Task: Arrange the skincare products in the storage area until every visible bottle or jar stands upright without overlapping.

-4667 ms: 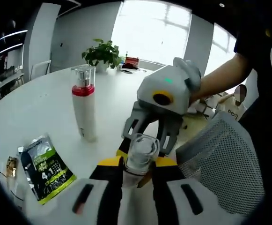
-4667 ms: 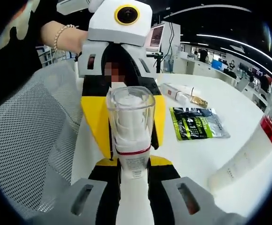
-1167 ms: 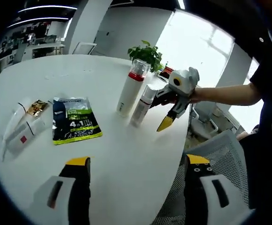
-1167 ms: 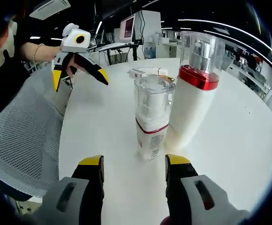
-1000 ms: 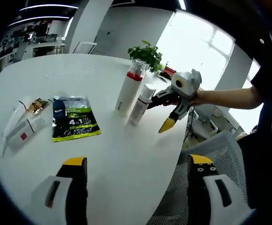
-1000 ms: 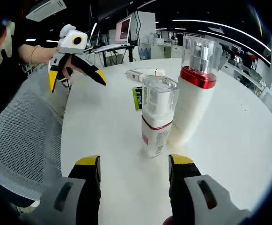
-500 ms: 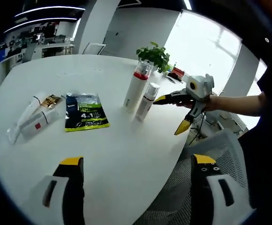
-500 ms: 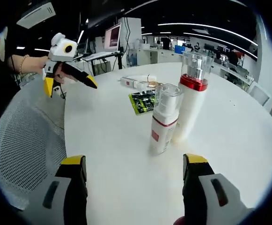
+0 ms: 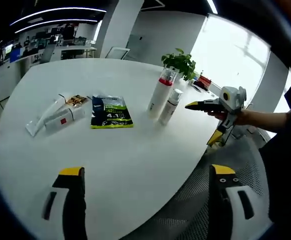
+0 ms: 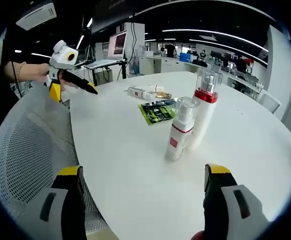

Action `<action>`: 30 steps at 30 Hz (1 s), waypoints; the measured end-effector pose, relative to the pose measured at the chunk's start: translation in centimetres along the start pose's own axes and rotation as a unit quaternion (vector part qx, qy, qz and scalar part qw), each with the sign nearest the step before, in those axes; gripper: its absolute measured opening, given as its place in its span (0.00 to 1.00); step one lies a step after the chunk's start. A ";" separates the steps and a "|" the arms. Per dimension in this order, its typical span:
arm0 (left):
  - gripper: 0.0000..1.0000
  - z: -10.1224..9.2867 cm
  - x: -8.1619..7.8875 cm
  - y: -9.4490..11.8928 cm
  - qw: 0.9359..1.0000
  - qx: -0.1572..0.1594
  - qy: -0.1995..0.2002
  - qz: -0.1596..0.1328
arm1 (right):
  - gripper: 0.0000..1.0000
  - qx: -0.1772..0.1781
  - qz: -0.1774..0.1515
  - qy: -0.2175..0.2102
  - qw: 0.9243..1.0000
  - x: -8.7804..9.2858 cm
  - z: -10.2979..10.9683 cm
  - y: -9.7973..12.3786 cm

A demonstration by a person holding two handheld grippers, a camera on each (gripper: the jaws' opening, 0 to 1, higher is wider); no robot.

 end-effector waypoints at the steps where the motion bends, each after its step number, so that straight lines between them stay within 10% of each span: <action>1: 0.98 0.0 0.0 0.1 1.000 -0.002 -0.001 0.000 | 1.00 0.000 0.000 0.000 1.000 0.1 0.0 0.0; 30: 0.99 4.8 0.5 4.6 1.000 -0.012 -0.025 -0.002 | 1.00 0.070 0.013 -0.040 0.997 -3.1 1.7 0.4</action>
Point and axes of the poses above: the point that each gripper's makers call its tool centre point, and the gripper's own axes: y roughly backward along the fingers, z roughly to its left, x roughly out of its underside, the point moved 3 cm from there along y, roughly backward along the fingers, and after that the axes turned 12 degrees about y, right-handed, at the moved point
